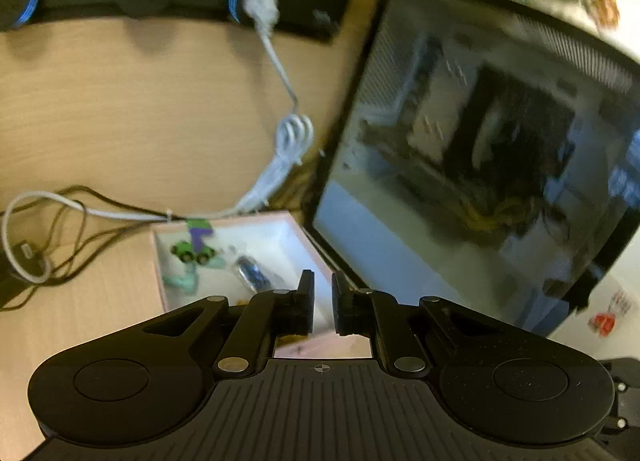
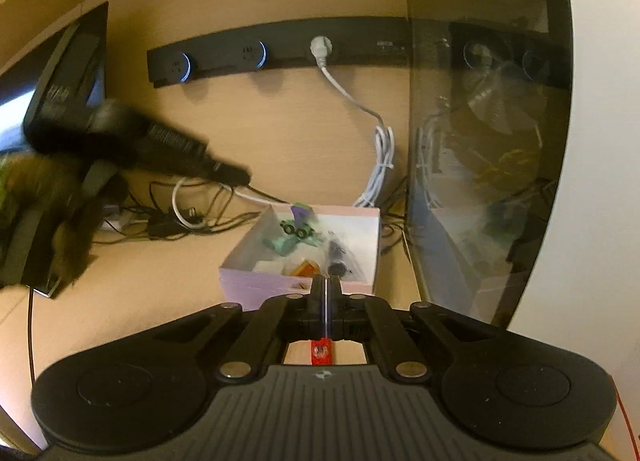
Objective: Organize rigid objects
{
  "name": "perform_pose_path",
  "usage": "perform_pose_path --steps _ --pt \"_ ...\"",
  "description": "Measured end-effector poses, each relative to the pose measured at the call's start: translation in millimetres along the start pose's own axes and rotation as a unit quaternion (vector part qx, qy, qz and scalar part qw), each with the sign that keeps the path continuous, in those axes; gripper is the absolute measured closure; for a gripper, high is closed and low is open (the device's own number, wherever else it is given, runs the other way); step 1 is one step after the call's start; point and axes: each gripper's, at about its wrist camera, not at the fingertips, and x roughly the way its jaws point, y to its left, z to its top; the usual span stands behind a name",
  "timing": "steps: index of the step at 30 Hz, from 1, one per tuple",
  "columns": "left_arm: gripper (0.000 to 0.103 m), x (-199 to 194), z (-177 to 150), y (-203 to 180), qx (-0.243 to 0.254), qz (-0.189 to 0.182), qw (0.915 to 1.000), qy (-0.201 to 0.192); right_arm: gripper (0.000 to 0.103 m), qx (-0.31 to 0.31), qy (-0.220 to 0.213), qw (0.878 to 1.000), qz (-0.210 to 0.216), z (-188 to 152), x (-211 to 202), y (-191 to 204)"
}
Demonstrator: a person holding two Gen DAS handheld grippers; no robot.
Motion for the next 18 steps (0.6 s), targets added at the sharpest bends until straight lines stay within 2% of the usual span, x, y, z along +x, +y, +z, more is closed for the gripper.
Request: perform_pose_path --steps 5,8,10,12,13,18 --pt "0.088 27 -51 -7 0.010 0.017 0.9983 0.055 0.102 0.005 0.043 0.999 -0.005 -20 16 -5" --pt "0.088 34 -82 -5 0.000 0.032 0.9959 0.085 0.100 -0.006 0.091 0.996 0.011 -33 33 -6" --pt "0.088 36 -99 -4 -0.005 0.038 0.9941 0.102 0.092 -0.012 0.117 0.993 0.011 -41 44 -5" --pt "0.088 33 -115 1 -0.022 0.044 0.9922 0.115 0.060 -0.017 0.130 0.991 0.007 -47 56 -3" --pt "0.088 31 -121 2 -0.029 0.048 0.9912 0.120 0.054 -0.019 0.131 0.991 0.003 -50 62 -3" --pt "0.088 11 -144 4 -0.058 0.065 0.9874 0.132 0.052 -0.023 0.135 0.991 0.016 -50 104 3"
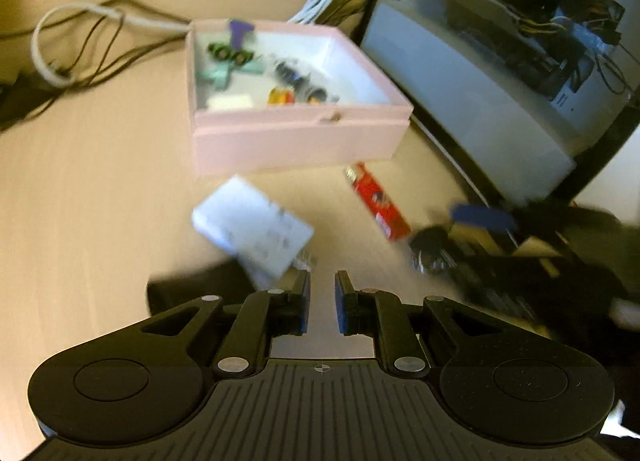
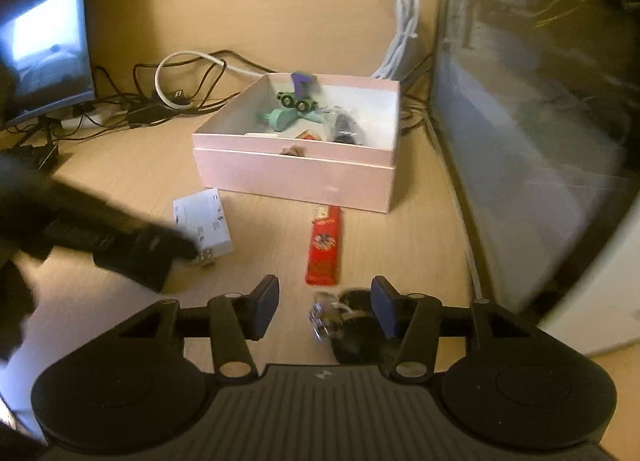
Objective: Organize rigid objects
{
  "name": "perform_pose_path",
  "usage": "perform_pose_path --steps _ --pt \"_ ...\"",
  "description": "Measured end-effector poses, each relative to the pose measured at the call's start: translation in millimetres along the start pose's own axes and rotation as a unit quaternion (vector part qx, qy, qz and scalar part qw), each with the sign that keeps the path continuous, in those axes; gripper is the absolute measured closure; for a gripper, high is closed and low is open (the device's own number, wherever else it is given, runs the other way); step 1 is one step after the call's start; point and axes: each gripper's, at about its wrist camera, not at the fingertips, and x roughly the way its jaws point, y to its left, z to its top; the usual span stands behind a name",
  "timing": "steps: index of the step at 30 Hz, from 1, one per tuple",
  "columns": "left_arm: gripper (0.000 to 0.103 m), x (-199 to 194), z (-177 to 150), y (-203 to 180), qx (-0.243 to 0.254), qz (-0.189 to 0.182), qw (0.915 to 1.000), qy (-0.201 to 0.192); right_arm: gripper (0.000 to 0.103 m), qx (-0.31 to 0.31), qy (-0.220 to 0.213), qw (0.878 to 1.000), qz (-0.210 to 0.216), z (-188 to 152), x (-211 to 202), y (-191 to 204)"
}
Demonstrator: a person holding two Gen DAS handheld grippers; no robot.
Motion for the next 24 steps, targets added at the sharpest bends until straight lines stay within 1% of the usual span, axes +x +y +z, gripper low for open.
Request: perform_pose_path --steps 4,5,6,7,8,9,11,13,14,16,17,18,20,22,24 --pt "0.088 -8 -17 7 -0.015 0.010 0.9998 0.013 0.055 0.005 0.003 1.000 -0.010 13 36 4" --pt "0.088 -11 -20 9 -0.018 0.011 0.9997 0.013 0.063 0.008 0.006 1.000 -0.009 15 42 5" --pt "0.088 -14 -20 11 -0.023 0.010 0.9996 0.012 0.074 0.009 0.012 1.000 -0.002 17 48 7" --pt "0.088 -16 -20 12 -0.025 0.009 0.9996 0.010 0.077 0.006 0.013 1.000 0.002 16 49 10" --pt "0.088 -17 -19 13 -0.028 0.007 0.9996 0.006 0.087 0.003 0.012 1.000 0.010 14 48 14" --pt "0.088 -18 -17 12 -0.028 0.005 0.9996 0.002 0.091 0.000 0.013 1.000 0.024 12 44 19" --pt "0.088 -15 -11 9 -0.026 -0.001 0.9997 -0.004 0.092 -0.004 0.022 0.999 0.049 5 36 26" --pt "0.088 -8 -4 1 -0.014 -0.006 0.9999 -0.006 0.092 -0.011 0.036 0.996 0.084 -5 23 34" --pt "0.088 -4 0 -3 -0.007 -0.006 0.9999 -0.006 0.091 -0.012 0.042 0.995 0.095 -11 16 37" --pt "0.088 4 10 -14 0.013 -0.002 0.9998 -0.014 0.077 -0.010 0.044 0.995 0.088 -22 1 40" --pt "0.088 8 15 -19 0.023 0.001 0.9995 -0.021 0.060 -0.011 0.041 0.996 0.075 -27 -5 39" --pt "0.088 12 21 -25 0.034 0.008 0.9989 -0.032 0.047 -0.013 0.035 0.998 0.057 -31 -12 37" --pt "0.086 23 30 -34 0.050 0.023 0.9974 -0.046 0.045 -0.006 0.025 0.999 0.021 -38 -25 29" --pt "0.085 39 39 -44 0.069 0.052 0.9949 -0.051 0.045 0.017 0.028 0.999 0.003 -43 -33 15" --pt "0.085 53 44 -50 0.083 0.076 0.9926 -0.045 0.045 0.039 0.027 0.999 -0.010 -46 -40 5"
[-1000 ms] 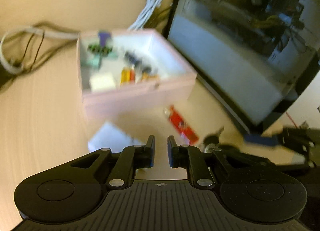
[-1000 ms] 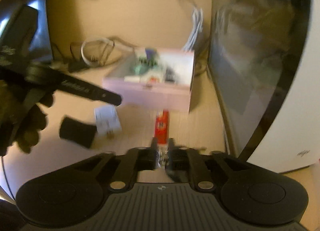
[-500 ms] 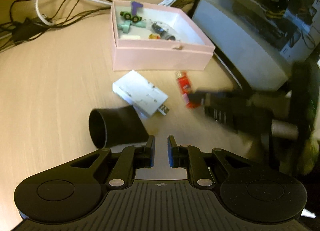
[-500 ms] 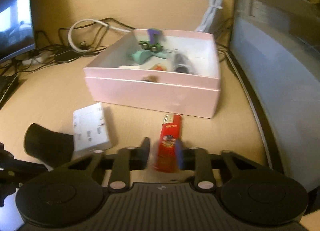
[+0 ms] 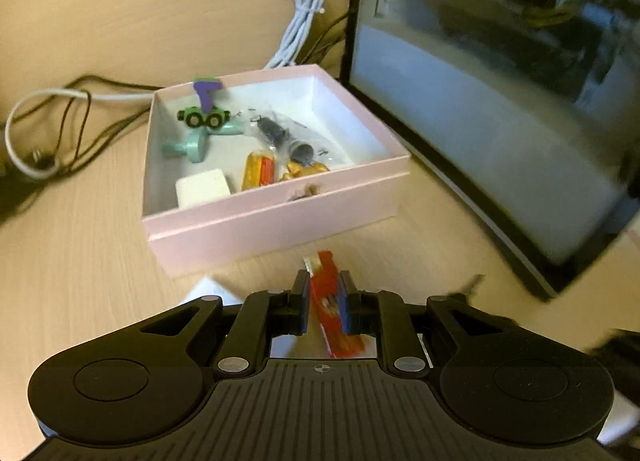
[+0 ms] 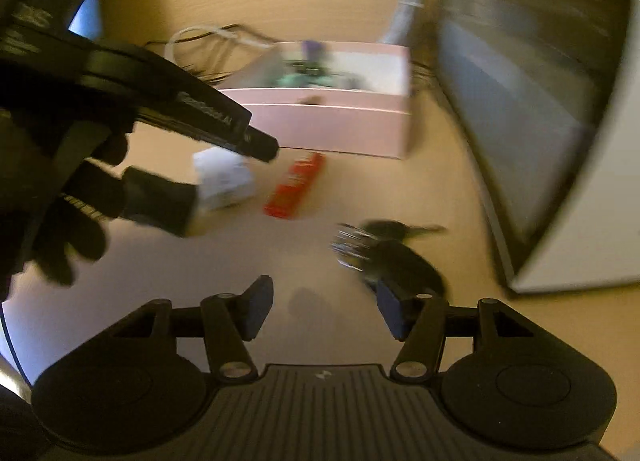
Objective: Organize rigid objects
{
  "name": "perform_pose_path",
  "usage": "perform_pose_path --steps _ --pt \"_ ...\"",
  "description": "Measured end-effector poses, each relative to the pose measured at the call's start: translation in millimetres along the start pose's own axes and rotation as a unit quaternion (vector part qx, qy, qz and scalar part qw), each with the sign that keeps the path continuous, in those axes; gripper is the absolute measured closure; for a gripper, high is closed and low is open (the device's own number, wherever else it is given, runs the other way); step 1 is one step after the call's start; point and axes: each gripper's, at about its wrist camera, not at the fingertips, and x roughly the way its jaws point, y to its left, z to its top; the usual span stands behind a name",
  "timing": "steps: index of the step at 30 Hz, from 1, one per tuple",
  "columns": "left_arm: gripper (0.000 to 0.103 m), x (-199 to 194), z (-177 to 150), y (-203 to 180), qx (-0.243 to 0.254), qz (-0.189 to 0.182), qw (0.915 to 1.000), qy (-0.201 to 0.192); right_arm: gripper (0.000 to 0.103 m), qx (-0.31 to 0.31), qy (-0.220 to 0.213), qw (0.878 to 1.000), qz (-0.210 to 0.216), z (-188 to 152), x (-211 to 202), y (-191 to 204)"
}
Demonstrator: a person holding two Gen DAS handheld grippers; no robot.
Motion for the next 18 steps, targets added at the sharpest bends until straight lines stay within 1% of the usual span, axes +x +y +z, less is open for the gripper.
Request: perform_pose_path --steps 1,5,6,7,8,9,11,15,16,17,18 --pt "0.085 6 2 -2 0.005 0.005 0.9999 0.008 0.045 0.008 -0.001 1.000 -0.008 -3 -3 -5" --pt "0.085 23 3 -6 0.012 0.003 0.9989 0.045 0.045 0.034 0.003 0.999 -0.028 -13 -9 -18" --pt "0.083 26 2 -7 0.012 0.001 0.9987 0.049 0.045 0.039 0.004 0.999 -0.032 -14 -9 -21" --pt "0.077 28 1 -7 0.011 -0.002 0.9986 0.051 0.045 0.044 0.005 0.998 -0.036 -17 -11 -24" --pt "0.074 30 0 -8 0.010 -0.005 0.9985 0.054 0.045 0.048 0.005 0.998 -0.038 -19 -12 -26" --pt "0.073 34 0 -9 0.008 -0.012 0.9978 0.065 0.045 0.052 0.006 0.998 -0.040 -20 -13 -29" --pt "0.070 35 -1 -12 0.014 -0.017 0.9982 0.055 0.045 0.060 0.009 0.997 -0.041 -23 -13 -33" --pt "0.070 38 1 -13 0.021 -0.020 0.9984 0.049 0.044 0.061 0.010 0.997 -0.041 -24 -11 -37" --pt "0.071 37 1 -13 0.024 -0.022 0.9983 0.049 0.044 0.058 0.008 0.997 -0.040 -24 -11 -37" --pt "0.076 36 1 -12 0.026 -0.024 0.9981 0.051 0.044 0.055 0.006 0.998 -0.039 -23 -11 -36" --pt "0.076 34 0 -9 0.023 -0.032 0.9977 0.056 0.044 0.049 0.004 0.998 -0.037 -22 -10 -35"
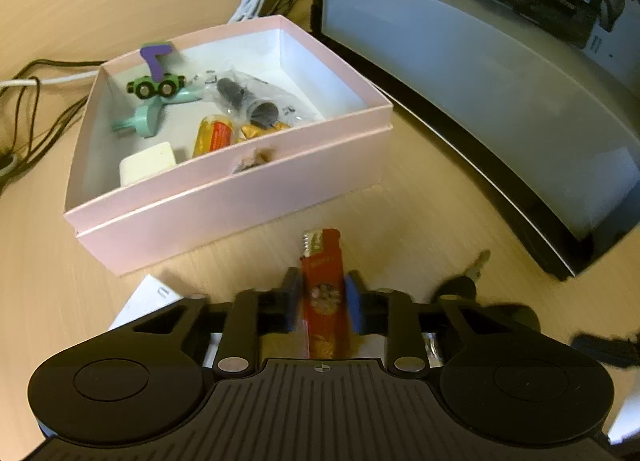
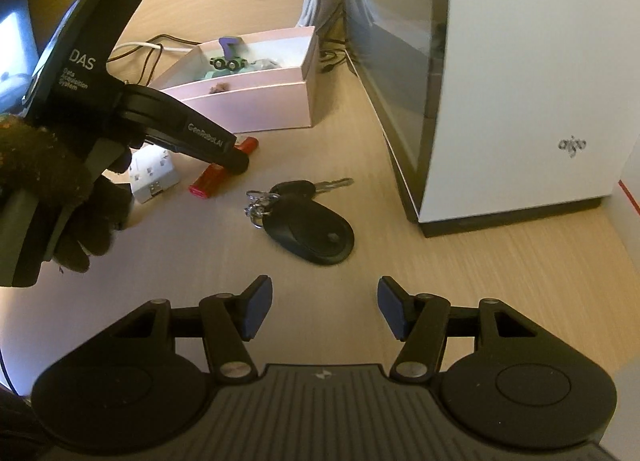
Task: Organize rigid objects
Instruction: 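Grasp the black key fob with the right tool while the left tool holds the lighter, then carry the lighter and key fob over the pink box and open both tools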
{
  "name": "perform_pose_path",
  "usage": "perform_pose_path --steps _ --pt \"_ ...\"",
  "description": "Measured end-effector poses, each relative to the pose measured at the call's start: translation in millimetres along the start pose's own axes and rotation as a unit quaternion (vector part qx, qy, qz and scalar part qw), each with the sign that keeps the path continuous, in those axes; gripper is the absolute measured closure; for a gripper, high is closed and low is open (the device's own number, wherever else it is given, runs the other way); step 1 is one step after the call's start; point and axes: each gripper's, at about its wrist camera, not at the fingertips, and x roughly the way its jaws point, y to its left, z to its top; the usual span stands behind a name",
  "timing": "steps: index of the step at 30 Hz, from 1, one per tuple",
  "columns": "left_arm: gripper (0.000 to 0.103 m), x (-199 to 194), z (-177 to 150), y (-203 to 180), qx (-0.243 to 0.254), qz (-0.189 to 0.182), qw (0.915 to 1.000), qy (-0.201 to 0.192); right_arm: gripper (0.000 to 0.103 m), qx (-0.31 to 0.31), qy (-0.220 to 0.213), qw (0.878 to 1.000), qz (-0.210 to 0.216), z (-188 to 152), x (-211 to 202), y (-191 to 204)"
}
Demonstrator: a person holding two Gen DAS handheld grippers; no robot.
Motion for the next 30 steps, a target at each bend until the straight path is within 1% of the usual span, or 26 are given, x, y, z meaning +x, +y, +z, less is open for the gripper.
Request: perform_pose_path --steps 2,4,6,9,12,14,16,17,18,20,23,25,30 --pt "0.076 -6 -5 4 -0.011 -0.024 0.9996 0.007 0.044 -0.017 -0.008 1.000 0.002 3 3 4" --pt "0.076 -13 -16 9 -0.022 -0.047 0.9986 0.007 0.044 -0.040 -0.017 0.999 0.002 8 8 10" --pt "0.076 -24 -32 10 -0.015 -0.047 0.9988 0.006 0.044 -0.060 -0.026 0.998 0.000 14 14 16" --pt "0.076 -39 -51 14 -0.015 -0.054 0.9983 0.015 0.044 -0.085 -0.041 0.995 -0.002 20 26 21" --pt "0.076 -55 -70 22 -0.028 -0.061 0.9975 0.021 0.044 -0.097 -0.048 0.994 0.006 25 38 22" --pt "0.076 -64 -79 29 -0.043 -0.061 0.9970 0.023 0.043 -0.100 -0.041 0.994 0.017 28 49 22" --pt "0.076 -73 -87 37 -0.063 -0.056 0.9962 0.021 0.043 -0.090 -0.036 0.995 0.030 32 52 19" --pt "0.076 -78 -89 41 -0.071 -0.054 0.9959 0.017 0.046 -0.091 -0.028 0.995 0.034 34 52 20" --pt "0.076 -82 -91 45 -0.080 -0.053 0.9953 0.013 0.057 -0.097 -0.021 0.994 0.038 36 52 22" --pt "0.076 -87 -94 53 -0.099 -0.048 0.9939 0.007 0.061 -0.102 -0.015 0.994 0.046 36 49 26" --pt "0.076 -93 -98 60 -0.117 -0.044 0.9921 0.000 0.062 -0.104 -0.008 0.993 0.052 35 48 32" --pt "0.076 -95 -99 60 -0.125 -0.044 0.9912 -0.002 0.063 -0.109 -0.011 0.993 0.054 38 45 37" --pt "0.076 -97 -101 60 -0.131 -0.055 0.9898 -0.010 0.064 -0.114 -0.052 0.990 0.062 55 17 44"
